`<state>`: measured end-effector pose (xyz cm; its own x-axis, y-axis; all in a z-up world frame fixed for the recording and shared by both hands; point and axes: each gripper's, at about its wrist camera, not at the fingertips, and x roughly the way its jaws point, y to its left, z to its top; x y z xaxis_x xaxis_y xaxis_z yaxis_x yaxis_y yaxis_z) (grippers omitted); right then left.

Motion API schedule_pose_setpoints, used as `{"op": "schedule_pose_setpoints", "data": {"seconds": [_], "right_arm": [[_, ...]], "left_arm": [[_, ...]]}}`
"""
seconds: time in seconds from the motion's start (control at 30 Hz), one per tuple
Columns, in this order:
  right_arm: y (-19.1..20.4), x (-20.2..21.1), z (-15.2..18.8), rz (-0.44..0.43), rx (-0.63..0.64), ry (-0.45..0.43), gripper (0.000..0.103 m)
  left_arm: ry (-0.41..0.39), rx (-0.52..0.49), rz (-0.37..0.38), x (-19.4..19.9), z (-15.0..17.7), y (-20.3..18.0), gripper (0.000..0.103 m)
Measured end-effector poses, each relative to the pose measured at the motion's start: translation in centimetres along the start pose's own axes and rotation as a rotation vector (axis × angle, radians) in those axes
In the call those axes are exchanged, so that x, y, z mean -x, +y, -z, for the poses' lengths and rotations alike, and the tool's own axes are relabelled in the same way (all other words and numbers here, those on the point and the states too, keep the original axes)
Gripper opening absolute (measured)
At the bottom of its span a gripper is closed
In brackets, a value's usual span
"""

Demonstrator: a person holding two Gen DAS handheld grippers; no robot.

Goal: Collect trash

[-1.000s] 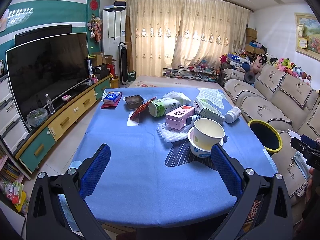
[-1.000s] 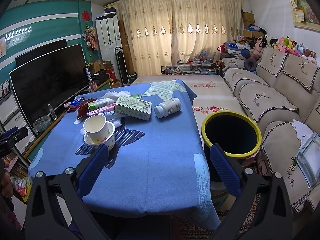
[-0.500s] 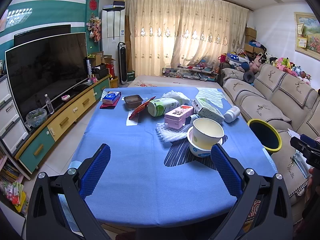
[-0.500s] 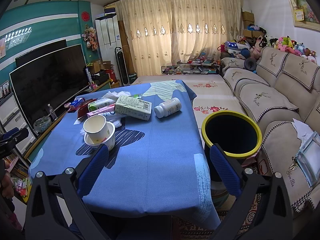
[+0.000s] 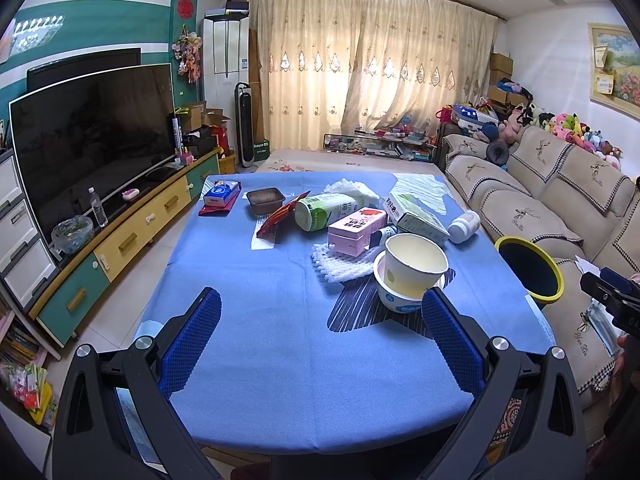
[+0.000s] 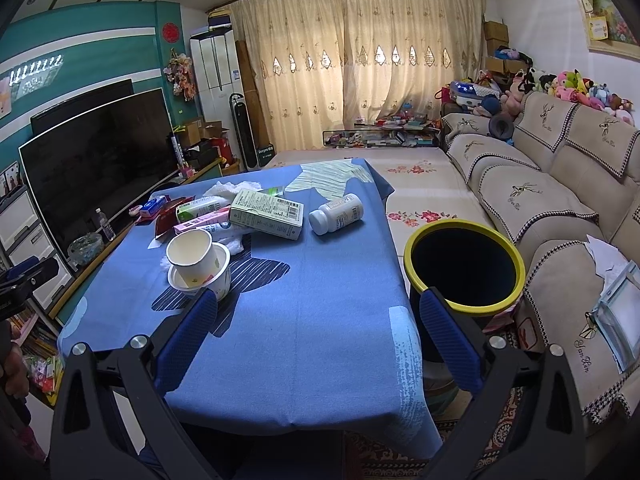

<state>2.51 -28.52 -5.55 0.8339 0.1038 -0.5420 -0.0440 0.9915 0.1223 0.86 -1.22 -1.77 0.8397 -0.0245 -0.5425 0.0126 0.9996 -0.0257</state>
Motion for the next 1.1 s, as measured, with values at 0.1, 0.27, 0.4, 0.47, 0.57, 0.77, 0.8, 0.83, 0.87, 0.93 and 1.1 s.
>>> {"op": "schedule_pose_setpoints", "data": {"seconds": [0.1, 0.27, 0.4, 0.47, 0.57, 0.77, 0.8, 0.83, 0.87, 0.93, 1.1], "right_arm": [[0.0, 0.0, 0.0, -0.001, -0.001, 0.001, 0.097], [0.0, -0.1, 0.0, -0.002, -0.001, 0.001, 0.097], [0.0, -0.1, 0.0, -0.002, -0.002, 0.002, 0.097], [0.0, -0.3, 0.2, -0.002, -0.004, 0.004, 0.097], [0.0, -0.8, 0.4, -0.003, -0.008, 0.008, 0.097], [0.1, -1.1, 0.6, -0.007, -0.011, 0.018, 0.097], [0.2, -1.2, 0.6, -0.008, -0.011, 0.019, 0.097], [0.2, -1.3, 0.7, -0.01, -0.011, 0.022, 0.097], [0.2, -1.5, 0.7, -0.011, -0.011, 0.025, 0.097], [0.3, -1.7, 0.7, -0.018, -0.008, 0.03, 0.097], [1.6, -3.0, 0.7, -0.045, 0.024, 0.046, 0.097]], "left_arm": [[-0.001, 0.0, -0.001, 0.1, -0.1, 0.1, 0.099], [0.0, 0.001, -0.001, 0.0, -0.1, 0.0, 0.099], [0.002, 0.0, -0.001, 0.0, -0.1, 0.0, 0.099], [0.005, 0.0, -0.001, -0.2, 0.0, -0.1, 0.099], [0.01, 0.0, 0.0, -0.3, 0.0, -0.1, 0.099], [0.018, 0.0, 0.002, -0.6, -0.2, 0.2, 0.099], [0.019, 0.001, 0.001, -0.6, -0.2, 0.2, 0.099], [0.021, 0.003, 0.0, -0.7, -0.1, 0.3, 0.099], [0.023, 0.004, -0.001, -0.8, -0.2, 0.3, 0.099], [0.026, 0.008, -0.004, -1.0, -0.2, 0.5, 0.099], [0.034, 0.025, -0.009, -1.5, -0.2, 1.1, 0.099]]}}
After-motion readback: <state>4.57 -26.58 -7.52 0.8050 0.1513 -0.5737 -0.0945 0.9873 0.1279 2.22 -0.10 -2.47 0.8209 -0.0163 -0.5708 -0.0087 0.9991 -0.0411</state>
